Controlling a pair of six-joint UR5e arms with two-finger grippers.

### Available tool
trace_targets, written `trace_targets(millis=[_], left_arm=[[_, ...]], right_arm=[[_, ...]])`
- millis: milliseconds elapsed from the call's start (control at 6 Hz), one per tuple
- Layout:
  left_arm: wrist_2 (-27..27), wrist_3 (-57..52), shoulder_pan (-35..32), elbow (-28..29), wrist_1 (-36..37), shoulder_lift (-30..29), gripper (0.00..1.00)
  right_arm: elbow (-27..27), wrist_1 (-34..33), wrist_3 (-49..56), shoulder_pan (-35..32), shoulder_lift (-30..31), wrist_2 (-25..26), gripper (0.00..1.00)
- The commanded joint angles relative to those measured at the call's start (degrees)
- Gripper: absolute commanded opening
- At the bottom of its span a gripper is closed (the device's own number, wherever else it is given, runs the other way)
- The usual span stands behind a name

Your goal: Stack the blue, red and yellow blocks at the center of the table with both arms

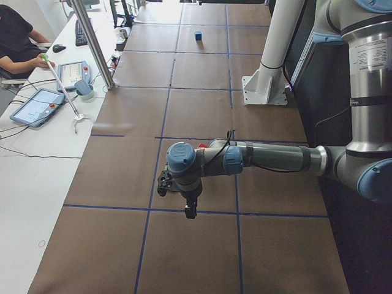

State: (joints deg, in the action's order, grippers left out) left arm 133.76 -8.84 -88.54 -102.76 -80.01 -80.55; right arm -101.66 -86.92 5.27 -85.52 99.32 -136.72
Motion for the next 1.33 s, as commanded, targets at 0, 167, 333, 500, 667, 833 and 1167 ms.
trace_targets(millis=[0, 167, 333, 500, 667, 833, 1167], left_arm=[[-0.1, 0.0, 0.1, -0.2, 0.2, -0.1, 1.00], [-0.4, 0.0, 0.2, -0.7, 0.3, 0.0, 1.00], [-0.5, 0.0, 0.1, -1.3, 0.3, 0.0, 1.00], [-0.3, 0.2, 0.2, -1.1, 0.1, 0.0, 1.00], [-0.1, 0.6, 0.1, -1.6, 0.2, 0.0, 1.00], [0.0, 0.6, 0.1, -1.3, 0.2, 0.0, 1.00], [0.0, 0.1, 0.1, -0.9, -0.5, 0.0, 1.00]], right_arm=[[0.0, 0.1, 0.0, 0.0, 0.0, 0.1, 1.00], [0.1, 0.1, 0.0, 0.0, 0.0, 0.2, 1.00], [0.0, 0.2, 0.1, 0.0, 0.2, 0.2, 1.00], [0.1, 0.4, 0.5, 0.0, 0.7, 0.4, 1.00], [-0.5, 0.6, 0.9, 0.0, 1.0, 0.2, 1.00], [-0.3, 0.5, 0.8, 0.0, 1.4, -0.4, 1.00], [-0.3, 0.6, 0.6, 0.2, 1.4, -0.7, 1.00]])
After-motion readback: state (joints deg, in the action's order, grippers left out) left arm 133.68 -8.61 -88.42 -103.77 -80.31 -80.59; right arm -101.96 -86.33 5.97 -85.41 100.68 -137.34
